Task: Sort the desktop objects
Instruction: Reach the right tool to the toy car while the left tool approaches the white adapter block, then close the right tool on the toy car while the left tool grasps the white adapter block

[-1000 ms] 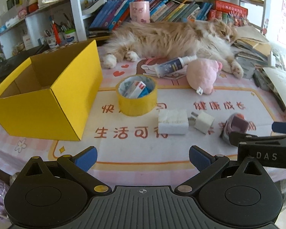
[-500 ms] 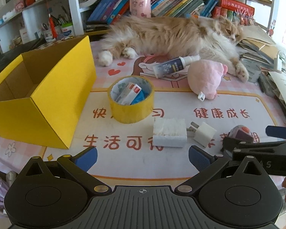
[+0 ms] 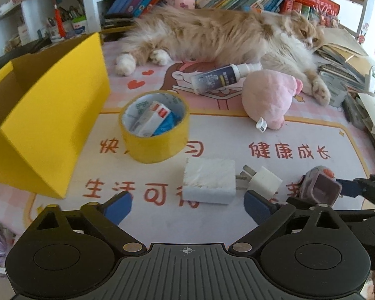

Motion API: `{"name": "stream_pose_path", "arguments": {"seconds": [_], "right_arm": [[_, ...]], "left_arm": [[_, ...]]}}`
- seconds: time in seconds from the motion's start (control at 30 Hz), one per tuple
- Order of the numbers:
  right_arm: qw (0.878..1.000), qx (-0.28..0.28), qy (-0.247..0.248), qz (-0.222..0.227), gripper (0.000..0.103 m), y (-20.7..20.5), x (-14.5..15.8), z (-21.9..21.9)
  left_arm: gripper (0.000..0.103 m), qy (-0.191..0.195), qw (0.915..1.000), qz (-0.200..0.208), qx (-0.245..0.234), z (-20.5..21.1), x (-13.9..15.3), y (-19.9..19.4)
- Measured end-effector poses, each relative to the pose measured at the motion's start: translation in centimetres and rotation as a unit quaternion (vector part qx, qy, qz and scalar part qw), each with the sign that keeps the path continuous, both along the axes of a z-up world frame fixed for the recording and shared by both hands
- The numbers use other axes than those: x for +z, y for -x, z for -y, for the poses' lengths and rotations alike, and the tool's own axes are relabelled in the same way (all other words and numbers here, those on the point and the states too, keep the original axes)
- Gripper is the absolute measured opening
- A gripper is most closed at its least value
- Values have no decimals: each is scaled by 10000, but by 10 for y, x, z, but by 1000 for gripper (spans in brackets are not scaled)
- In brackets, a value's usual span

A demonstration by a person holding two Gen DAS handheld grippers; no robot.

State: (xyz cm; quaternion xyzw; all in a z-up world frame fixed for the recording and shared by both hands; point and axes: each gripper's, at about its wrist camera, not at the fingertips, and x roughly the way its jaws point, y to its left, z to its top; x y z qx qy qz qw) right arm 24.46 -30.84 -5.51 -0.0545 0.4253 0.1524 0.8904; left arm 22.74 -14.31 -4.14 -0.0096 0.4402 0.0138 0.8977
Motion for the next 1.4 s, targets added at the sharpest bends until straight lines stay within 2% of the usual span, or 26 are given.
{"name": "stream_pose_path", "arguments": {"seconds": [0.17, 0.23, 0.33, 0.47, 0.7, 0.8, 0.9, 1.0, 1.07, 1.4], "right_arm": [[9998, -179, -31, 48, 60, -3, 1, 11], [9995, -302, -81, 52, 60, -5, 3, 17], [9993, -360, -123, 35, 60, -6, 4, 21], [9995, -286, -79, 142, 60, -2, 7, 20], [9994, -212, -74, 253, 60, 2, 11, 18], [9995, -216, -83, 218, 60, 2, 10, 17], [9994, -221, -65, 248, 60, 2, 11, 17], [9992, -232, -31, 313, 60, 4, 13, 16], [9991, -255, -24, 347, 60, 6, 15, 18], [9988, -254, -59, 422, 60, 12, 18, 14]], "left_arm": [[85, -78, 9999, 92, -90, 8, -5, -10], [77, -158, 9997, 122, -110, 11, -7, -14], [73, -252, 9993, 197, -177, 13, -8, -16], [72, -312, 9989, 227, -272, 17, -9, -19], [71, -34, 9995, 117, -303, 14, -9, -17], [72, -49, 9989, 96, -447, 16, -11, -17], [73, -25, 9981, -92, -610, 20, -19, -22], [73, -128, 9975, -46, -690, 25, -21, -21], [66, -110, 9978, -12, -651, 24, -21, -20], [65, -54, 9995, 205, -222, -2, -7, -8]]}}
